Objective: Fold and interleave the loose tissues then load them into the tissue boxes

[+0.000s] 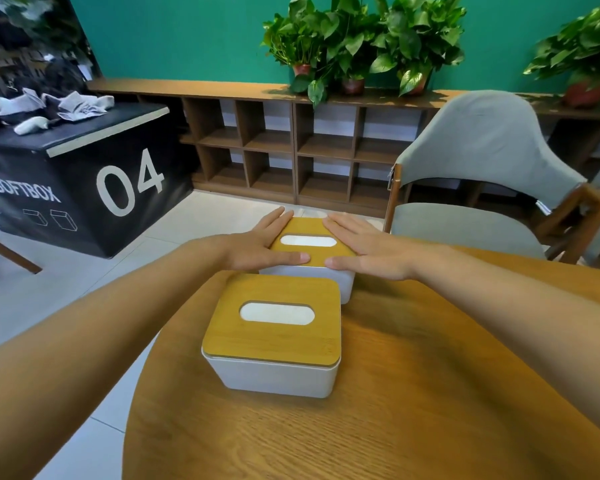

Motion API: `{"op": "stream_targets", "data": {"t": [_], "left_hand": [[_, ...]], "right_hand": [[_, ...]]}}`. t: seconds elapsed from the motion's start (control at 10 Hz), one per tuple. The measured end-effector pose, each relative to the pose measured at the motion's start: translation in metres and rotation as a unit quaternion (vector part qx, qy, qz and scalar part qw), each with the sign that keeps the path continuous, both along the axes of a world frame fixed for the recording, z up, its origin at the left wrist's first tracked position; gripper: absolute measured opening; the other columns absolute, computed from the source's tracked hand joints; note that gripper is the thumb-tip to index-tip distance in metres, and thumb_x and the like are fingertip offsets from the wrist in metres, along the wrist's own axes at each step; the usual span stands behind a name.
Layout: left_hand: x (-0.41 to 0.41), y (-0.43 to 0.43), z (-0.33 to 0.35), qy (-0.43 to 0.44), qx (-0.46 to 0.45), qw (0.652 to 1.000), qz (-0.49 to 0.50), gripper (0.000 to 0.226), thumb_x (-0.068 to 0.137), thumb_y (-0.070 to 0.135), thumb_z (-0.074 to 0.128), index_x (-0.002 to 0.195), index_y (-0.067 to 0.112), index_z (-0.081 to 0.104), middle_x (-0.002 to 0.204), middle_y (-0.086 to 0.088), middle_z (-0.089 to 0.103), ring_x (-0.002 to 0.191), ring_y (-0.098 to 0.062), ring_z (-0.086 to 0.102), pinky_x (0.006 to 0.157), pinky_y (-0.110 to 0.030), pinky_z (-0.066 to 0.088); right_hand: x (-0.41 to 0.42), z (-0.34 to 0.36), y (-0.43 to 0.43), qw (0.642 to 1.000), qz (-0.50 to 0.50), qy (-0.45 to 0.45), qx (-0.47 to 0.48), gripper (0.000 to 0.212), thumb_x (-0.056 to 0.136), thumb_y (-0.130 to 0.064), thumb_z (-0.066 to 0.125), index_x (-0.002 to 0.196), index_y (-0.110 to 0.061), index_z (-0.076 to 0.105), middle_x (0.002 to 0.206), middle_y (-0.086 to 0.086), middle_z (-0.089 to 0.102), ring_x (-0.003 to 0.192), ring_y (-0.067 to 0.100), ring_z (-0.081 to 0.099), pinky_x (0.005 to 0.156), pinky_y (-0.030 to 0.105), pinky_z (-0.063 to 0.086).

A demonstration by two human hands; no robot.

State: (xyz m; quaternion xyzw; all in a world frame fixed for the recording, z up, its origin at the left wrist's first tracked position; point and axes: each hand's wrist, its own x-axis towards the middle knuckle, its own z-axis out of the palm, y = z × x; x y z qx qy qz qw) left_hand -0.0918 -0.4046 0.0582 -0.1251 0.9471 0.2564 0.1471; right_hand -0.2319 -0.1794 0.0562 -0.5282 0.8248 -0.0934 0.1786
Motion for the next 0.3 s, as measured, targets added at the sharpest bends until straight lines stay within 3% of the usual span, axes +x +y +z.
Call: {"op": "stream_targets", "data": {"t": [0.2, 0.3], "left_hand": [[0.003, 0.010, 0.010, -0.029, -0.075, 0.997, 0.010, 0.121, 0.073, 0.093, 0.041, 0.162, 0.038, -0.019, 0.169, 0.018, -0.026, 0.161, -0.018, 0.001, 0.129, -0.049, 0.015], [0.002, 0.018, 0.021, -0.017, -0.158, 0.987, -0.004, 0.112, 0.084, 0.088, 0.040, 0.165, 0.031, -0.011, 0.174, 0.007, -0.016, 0.161, -0.023, -0.006, 0.129, -0.053, 0.008]], "right_hand": [[0.012, 0.002, -0.006, 1.000, -0.019, 0.019, 0.011, 0.086, 0.098, -0.066, 0.039, 0.161, -0.029, -0.005, 0.167, -0.012, -0.018, 0.153, 0.009, -0.019, 0.125, 0.039, 0.000], [0.016, 0.011, -0.006, 0.999, -0.029, 0.009, -0.013, 0.088, 0.097, -0.064, 0.046, 0.162, -0.028, -0.001, 0.168, -0.009, -0.013, 0.154, 0.012, -0.013, 0.125, 0.040, 0.003]]}}
